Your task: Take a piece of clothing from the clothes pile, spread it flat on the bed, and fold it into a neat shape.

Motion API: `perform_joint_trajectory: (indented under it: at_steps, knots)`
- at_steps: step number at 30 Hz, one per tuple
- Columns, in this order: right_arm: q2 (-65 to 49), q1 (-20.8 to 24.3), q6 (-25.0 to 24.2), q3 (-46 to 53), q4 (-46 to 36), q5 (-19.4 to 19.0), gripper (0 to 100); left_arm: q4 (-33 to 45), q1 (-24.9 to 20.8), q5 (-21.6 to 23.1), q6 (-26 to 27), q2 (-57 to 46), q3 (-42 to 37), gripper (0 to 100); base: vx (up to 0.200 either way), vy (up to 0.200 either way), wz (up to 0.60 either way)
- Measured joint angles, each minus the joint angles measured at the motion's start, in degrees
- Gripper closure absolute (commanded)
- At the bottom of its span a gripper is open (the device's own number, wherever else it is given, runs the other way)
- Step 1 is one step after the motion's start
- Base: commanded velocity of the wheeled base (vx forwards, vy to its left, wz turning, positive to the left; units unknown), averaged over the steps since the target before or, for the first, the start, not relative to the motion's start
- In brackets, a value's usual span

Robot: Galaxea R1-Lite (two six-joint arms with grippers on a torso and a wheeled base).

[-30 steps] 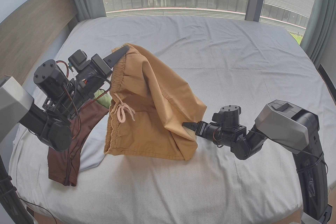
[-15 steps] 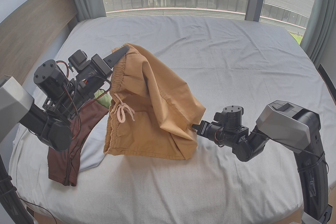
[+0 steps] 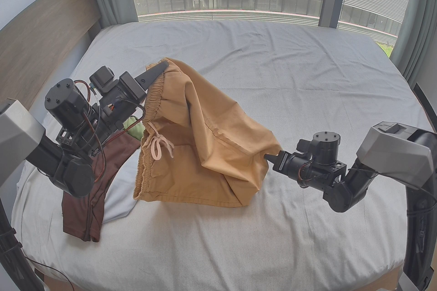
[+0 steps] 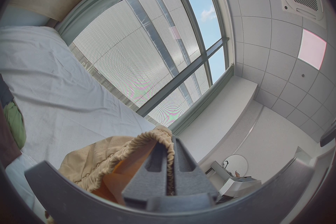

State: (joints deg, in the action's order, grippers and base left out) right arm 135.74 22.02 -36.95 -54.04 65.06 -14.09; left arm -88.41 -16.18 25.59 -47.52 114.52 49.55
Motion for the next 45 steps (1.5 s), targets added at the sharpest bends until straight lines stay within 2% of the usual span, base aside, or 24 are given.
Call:
perform_joint_trajectory:
  at_steps: [7,18,22,31,34,38,43,44,45]
  knots:
    - [-7.72,-2.82,-0.02,8.18,1.83,-0.40,100,0.00,-0.05,-0.13,-0.05,0.37,-0.13,100,0.000,0.000,0.00]
    - [-15.92,-6.72,-0.35,14.43,2.08,-4.35,100,0.02,0.02,-0.46,0.33,4.45,0.02,100,0.000,0.000,0.00]
    - [-14.87,-6.84,-0.40,14.38,3.28,-5.01,100,0.00,0.02,-0.49,0.66,5.83,0.02,100,0.000,0.000,0.00]
    - [-6.83,-6.80,-3.15,14.06,14.59,-6.53,100,0.00,0.63,-0.30,3.49,8.85,-0.02,100,0.000,0.000,0.00]
    - [-3.90,-6.72,-4.02,14.19,17.90,-8.24,100,0.02,1.05,-0.16,3.79,9.44,-0.05,100,0.000,0.000,0.00]
    - [-1.73,-6.72,-4.21,14.28,19.41,-10.11,100,0.02,1.66,-0.05,3.84,9.90,-0.06,100,0.000,0.000,0.00]
    - [-0.29,-6.73,-4.21,14.13,19.98,-10.57,100,0.02,1.83,0.00,3.93,10.07,-0.09,100,0.000,0.000,0.00]
    - [-0.07,-6.75,-4.21,14.10,20.25,-10.89,0,0.02,1.85,-0.02,3.95,10.09,-0.09,100,0.000,0.000,0.00]
    - [0.17,-6.78,-4.22,14.04,20.71,-11.69,0,0.00,1.85,-0.02,3.95,10.09,-0.09,100,0.000,0.000,0.00]
